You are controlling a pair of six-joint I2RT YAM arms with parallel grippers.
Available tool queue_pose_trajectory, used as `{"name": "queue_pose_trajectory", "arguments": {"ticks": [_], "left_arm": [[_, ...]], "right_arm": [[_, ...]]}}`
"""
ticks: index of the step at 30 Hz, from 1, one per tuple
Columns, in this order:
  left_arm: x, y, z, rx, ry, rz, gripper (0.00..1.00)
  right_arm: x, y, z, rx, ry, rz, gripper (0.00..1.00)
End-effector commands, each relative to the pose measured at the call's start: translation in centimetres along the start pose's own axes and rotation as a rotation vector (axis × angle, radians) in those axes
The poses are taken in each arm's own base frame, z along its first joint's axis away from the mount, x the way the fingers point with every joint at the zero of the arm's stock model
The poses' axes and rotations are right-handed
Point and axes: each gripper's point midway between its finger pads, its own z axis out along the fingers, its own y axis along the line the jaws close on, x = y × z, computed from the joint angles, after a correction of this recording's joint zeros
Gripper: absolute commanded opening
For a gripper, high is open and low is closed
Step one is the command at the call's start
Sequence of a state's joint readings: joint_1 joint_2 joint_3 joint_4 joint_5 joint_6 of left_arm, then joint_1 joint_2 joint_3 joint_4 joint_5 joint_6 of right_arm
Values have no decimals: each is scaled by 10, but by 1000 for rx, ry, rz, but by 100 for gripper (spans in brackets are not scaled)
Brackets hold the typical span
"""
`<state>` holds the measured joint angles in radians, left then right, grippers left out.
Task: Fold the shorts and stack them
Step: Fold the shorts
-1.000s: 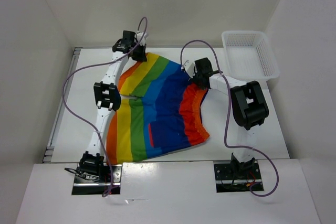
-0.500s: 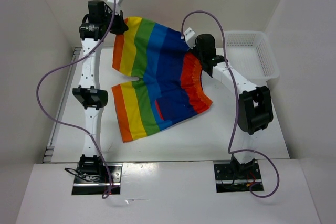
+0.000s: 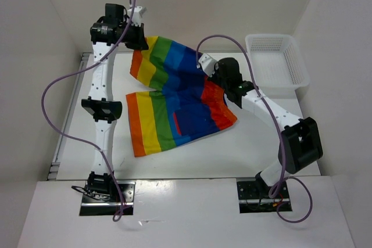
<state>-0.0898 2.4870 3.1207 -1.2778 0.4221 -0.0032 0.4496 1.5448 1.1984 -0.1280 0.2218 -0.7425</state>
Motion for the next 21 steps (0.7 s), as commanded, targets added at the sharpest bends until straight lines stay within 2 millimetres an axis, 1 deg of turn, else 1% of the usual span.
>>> {"name": "queue_pose_trajectory", "arguments": {"ticks": [1,2,3,4,5,6,7,8,9,10,11,12,13,14,16,17,18,19,20,21], "left_arm": [[-20,-53,-28,35,-54,80,0],[-30,-65,-39,45,-89,104,0],[-36,-74,-44,54,-114,122,0],[-52,-89,-57,47,-175,162,0],[-60,-99,-64,46,-206,183,0],[-69,-109,-71,43,-247,206,0],[-77,-123,-81,20,-280,229,0],[-79,-124,-80,0,-290,233,0],[-84,-122,-85,-25,-308,234,0],[-86,-121,-85,-55,-318,236,0],[-91,-111,-86,-144,-334,228,0],[-94,-107,-87,-145,-346,227,0],[-90,-107,-88,-101,-329,224,0],[-86,-111,-90,0,-318,226,0],[-93,-116,-93,59,-347,241,0],[-101,-114,-94,24,-378,248,0],[-121,-112,-99,-3,-456,269,0],[-130,-117,-100,-15,-495,280,0],[-145,-113,-100,-39,-552,291,0],[-146,-115,-94,-23,-557,297,0]], "right_arm": [[-7,3,-15,-1,-41,-8,0],[-6,3,-19,1,-44,-7,0],[-6,3,-19,1,-44,-7,0],[-4,3,-22,2,-45,-7,0],[-1,7,-22,-4,-38,4,0],[-3,4,-24,1,-45,6,0],[-3,5,-24,1,-45,15,0],[1,8,-23,-6,-37,12,0],[1,9,-23,-6,-37,26,0],[2,12,-22,-15,-42,26,0],[2,12,-22,-15,-43,26,0],[4,14,-21,-15,-43,26,0],[2,13,-21,-9,-51,28,0],[5,12,-23,-2,-44,19,0],[9,15,-22,-9,-36,7,0],[12,18,-22,-14,-29,5,0],[10,16,-24,-9,-35,7,0],[10,16,-24,-9,-36,7,0],[10,16,-24,-9,-36,16,0],[10,16,-24,-9,-36,16,0]]}}
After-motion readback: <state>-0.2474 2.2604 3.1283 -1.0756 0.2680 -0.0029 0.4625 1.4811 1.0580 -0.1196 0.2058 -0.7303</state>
